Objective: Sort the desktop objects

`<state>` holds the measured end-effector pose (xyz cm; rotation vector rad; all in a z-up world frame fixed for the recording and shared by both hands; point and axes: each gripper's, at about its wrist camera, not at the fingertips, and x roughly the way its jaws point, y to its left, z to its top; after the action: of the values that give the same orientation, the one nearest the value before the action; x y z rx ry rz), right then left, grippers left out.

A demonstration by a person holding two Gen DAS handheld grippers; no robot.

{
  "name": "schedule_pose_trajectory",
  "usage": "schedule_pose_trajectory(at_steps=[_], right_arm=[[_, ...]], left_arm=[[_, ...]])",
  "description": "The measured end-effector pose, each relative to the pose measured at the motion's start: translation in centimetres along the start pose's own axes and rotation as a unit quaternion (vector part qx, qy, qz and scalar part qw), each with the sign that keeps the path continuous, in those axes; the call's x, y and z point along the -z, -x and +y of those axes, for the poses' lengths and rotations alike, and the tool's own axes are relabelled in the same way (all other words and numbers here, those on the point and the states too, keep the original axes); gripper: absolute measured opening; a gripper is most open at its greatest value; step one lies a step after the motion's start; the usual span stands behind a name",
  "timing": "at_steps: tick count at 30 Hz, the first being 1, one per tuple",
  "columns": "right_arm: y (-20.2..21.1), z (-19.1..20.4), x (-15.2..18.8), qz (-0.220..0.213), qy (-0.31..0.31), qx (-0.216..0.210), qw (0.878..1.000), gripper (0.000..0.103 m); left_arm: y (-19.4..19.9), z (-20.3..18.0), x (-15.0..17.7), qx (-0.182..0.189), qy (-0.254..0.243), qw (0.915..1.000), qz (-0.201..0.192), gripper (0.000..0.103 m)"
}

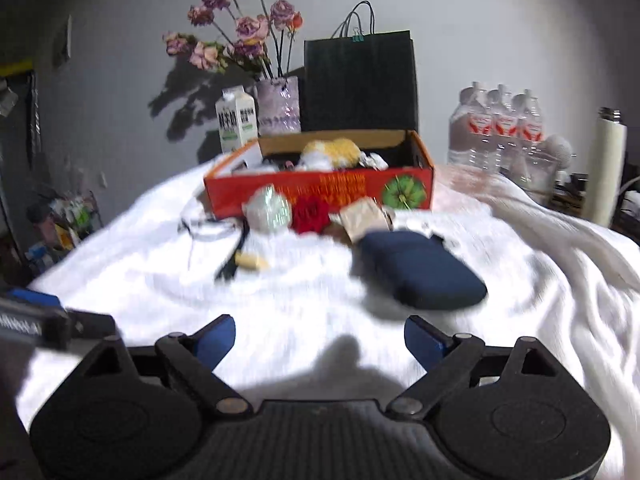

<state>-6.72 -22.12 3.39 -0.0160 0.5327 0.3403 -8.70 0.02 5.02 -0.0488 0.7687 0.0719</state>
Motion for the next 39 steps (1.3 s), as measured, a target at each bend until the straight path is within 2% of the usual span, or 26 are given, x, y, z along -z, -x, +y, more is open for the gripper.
schedule_pose_trajectory(at_steps=[5, 9, 12, 16, 18, 21, 23, 26, 27, 29, 32, 34, 35, 37, 39], right_arm=[[2.8, 2.1, 2.2, -0.015, 0.036, 0.010, 0.999, 0.091], [4.3, 2.3, 2.0, -0.038, 0.032, 0.014, 0.999, 0.089], [4.0, 2.4, 1.4, -0.040, 0.031, 0.005, 0.999, 0.087], [2.3, 2.9, 0.5, -0.028, 0.042, 0.000, 0.999, 0.081], [1.2, 3.0, -0.3, -0.022, 0.036, -0.012, 0.999, 0.074], [-0.4, 3.4, -1.7, -0.021, 0.038, -0.031, 0.999, 0.070], [-1.7, 3.8, -2.5, -0.018, 0.044, -0.040, 0.998, 0.067], [-3.6, 4.5, -3.6, -0.016, 0.053, -0.045, 0.997, 0.062], [-4.3, 4.7, -4.0, -0.015, 0.055, -0.049, 0.997, 0.059], [-5.5, 4.8, -4.9, -0.015, 0.055, -0.054, 0.997, 0.055], [-7.6, 4.8, -6.6, -0.014, 0.049, -0.060, 0.997, 0.051], [-9.3, 4.7, -7.7, -0.013, 0.039, -0.069, 0.997, 0.051], [-10.3, 4.6, -8.2, -0.009, 0.033, -0.075, 0.997, 0.050], [-12.4, 4.1, -9.1, 0.005, 0.010, -0.091, 0.996, 0.046], [-15.0, 3.6, -9.8, 0.028, -0.028, -0.115, 0.993, 0.042]], left_arm=[[1.4, 0.0, 1.5, 0.004, -0.021, 0.9994, -0.028, 0.094], [1.3, 0.3, 1.2, 0.007, -0.016, 0.9988, -0.046, 0.094], [0.7, 0.7, 0.6, 0.003, -0.016, 0.9984, -0.055, 0.091], [-0.3, 1.4, -1.5, 0.020, 0.001, 0.9974, -0.069, 0.084], [-1.1, 1.7, -3.1, 0.018, 0.007, 0.9964, -0.083, 0.080], [-3.1, 2.0, -5.5, 0.017, 0.002, 0.9955, -0.093, 0.079], [-4.8, 2.2, -6.9, 0.028, 0.006, 0.9955, -0.091, 0.078], [-7.7, 2.8, -8.8, 0.034, 0.024, 0.9956, -0.083, 0.069], [-8.7, 3.1, -9.4, 0.035, 0.033, 0.9956, -0.080, 0.066], [-10.6, 3.9, -10.4, 0.033, 0.063, 0.9952, -0.068, 0.065], [-12.8, 5.0, -11.2, 0.049, 0.097, 0.9925, -0.056, 0.063], [-14.1, 5.5, -11.4, 0.051, 0.117, 0.9910, -0.040, 0.050], [-14.7, 5.7, -11.3, 0.052, 0.124, 0.9905, -0.029, 0.029], [-14.8, 6.2, -11.0, 0.078, 0.144, 0.9861, -0.027, 0.019], [-14.0, 6.4, -10.7, 0.083, 0.151, 0.9844, -0.034, 0.011]])
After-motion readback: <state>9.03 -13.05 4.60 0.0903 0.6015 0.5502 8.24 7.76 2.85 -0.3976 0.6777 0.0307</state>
